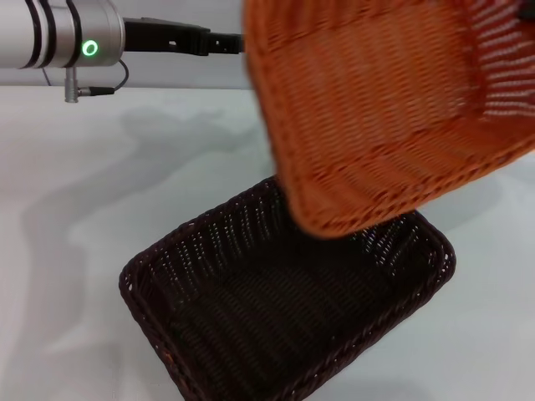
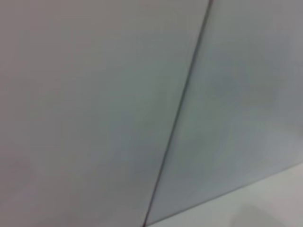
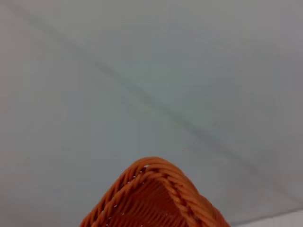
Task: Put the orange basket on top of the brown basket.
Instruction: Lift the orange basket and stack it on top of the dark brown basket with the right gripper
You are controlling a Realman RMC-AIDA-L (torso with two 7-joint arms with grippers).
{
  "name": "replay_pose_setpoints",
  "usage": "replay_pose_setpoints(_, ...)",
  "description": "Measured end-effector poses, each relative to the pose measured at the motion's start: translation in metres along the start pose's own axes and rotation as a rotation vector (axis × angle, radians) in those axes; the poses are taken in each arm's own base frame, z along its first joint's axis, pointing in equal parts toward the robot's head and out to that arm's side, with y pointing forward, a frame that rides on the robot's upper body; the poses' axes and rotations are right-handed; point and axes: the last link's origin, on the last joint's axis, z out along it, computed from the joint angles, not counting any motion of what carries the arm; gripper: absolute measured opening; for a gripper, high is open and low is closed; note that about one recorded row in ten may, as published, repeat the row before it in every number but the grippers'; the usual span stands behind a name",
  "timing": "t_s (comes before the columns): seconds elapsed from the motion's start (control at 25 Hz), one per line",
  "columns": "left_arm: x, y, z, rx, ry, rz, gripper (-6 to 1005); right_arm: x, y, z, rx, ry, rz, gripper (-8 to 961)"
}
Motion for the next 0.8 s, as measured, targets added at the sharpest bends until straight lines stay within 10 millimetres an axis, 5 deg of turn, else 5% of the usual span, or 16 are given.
replay_pose_setpoints(0.24,-0.001,-0.006,-0.002,0.020,0.024,-0.027,863,0.042,0.015,0.042,-0.072,0.160,0.012,263)
replay_pose_setpoints(0.4,-0.001,-0.007,-0.002,0.025,0.026,-0.028,863,0.060,0.017,0.049,-0.093,0.209,0.030,285)
replay_pose_setpoints(0.8,0.001,-0.011,-0.003,0.041,0.036,-0.026,862,0.106,-0.003,0.032,-0.057,0.283,0.112,340)
